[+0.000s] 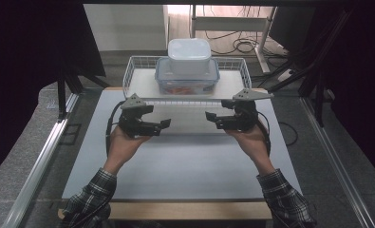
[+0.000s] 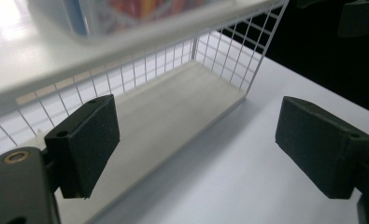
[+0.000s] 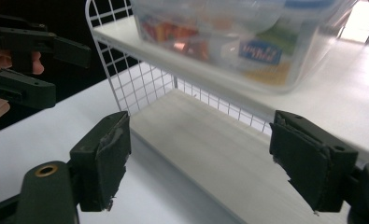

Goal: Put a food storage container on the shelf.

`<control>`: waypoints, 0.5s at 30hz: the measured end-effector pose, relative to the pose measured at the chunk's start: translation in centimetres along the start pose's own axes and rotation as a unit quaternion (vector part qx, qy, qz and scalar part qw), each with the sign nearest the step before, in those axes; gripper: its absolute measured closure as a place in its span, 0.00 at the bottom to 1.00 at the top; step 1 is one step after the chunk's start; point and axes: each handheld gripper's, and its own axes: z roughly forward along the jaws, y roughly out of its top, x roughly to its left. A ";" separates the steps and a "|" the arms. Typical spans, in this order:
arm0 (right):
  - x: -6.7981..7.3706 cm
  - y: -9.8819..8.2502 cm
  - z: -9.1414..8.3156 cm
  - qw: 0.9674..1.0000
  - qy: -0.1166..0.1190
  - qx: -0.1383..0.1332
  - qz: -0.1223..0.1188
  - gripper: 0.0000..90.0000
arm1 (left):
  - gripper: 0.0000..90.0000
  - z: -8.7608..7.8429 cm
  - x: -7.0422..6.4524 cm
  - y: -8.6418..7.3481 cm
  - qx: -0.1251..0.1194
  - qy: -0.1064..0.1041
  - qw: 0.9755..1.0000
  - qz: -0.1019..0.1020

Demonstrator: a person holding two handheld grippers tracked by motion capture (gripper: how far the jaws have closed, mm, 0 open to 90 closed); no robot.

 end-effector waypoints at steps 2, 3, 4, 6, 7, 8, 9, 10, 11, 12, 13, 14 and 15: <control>0.1 -0.6 0.3 1.000 0.001 0.004 0.000 0.21 | 0.14 0.1 0.0 -0.7 0.003 -0.003 1.000 -0.004; 0.0 -0.9 0.4 1.000 0.003 0.005 0.001 0.20 | 0.13 0.2 0.0 -1.0 0.004 -0.004 1.000 -0.005; 0.0 -1.2 0.5 1.000 0.005 0.005 0.001 0.20 | 0.13 0.3 0.0 -1.3 0.004 -0.004 1.000 -0.006; 0.0 -1.8 0.8 1.000 0.010 0.010 0.007 0.18 | 0.12 0.4 -0.2 -1.8 0.007 -0.006 1.000 -0.007; 0.0 -2.1 0.9 1.000 0.013 0.012 0.009 0.18 | 0.12 0.5 -0.2 -2.0 0.010 -0.007 1.000 -0.006; 0.0 -2.4 1.1 1.000 0.014 0.013 0.011 0.17 | 0.11 0.6 -0.4 -2.3 0.012 -0.005 1.000 -0.006; 0.0 -2.6 1.1 1.000 0.015 0.014 0.012 0.17 | 0.11 0.7 -0.5 -2.5 0.016 -0.005 1.000 -0.004; 0.0 -2.9 1.2 1.000 0.017 0.016 0.012 0.16 | 0.10 0.8 -0.6 -2.8 0.019 -0.008 1.000 -0.003; 0.1 -3.2 1.3 1.000 0.019 0.019 0.013 0.15 | 0.09 1.0 -0.7 -3.1 0.022 -0.009 1.000 -0.002; 0.1 -3.5 1.4 1.000 0.020 0.020 0.011 0.14 | 0.09 1.1 -0.8 -3.4 0.025 -0.008 1.000 0.000; 0.1 -3.7 1.4 0.999 0.020 0.022 0.012 0.14 | 0.08 1.3 -0.9 -3.8 0.026 -0.009 1.000 -0.001; 0.1 -3.9 1.5 0.999 0.021 0.025 0.012 0.13 | 0.08 1.5 -0.9 -4.1 0.029 -0.013 0.999 -0.005; 0.2 -4.1 1.5 0.999 0.022 0.030 0.011 0.13 | 0.07 1.7 -0.9 -4.3 0.036 -0.016 0.999 -0.007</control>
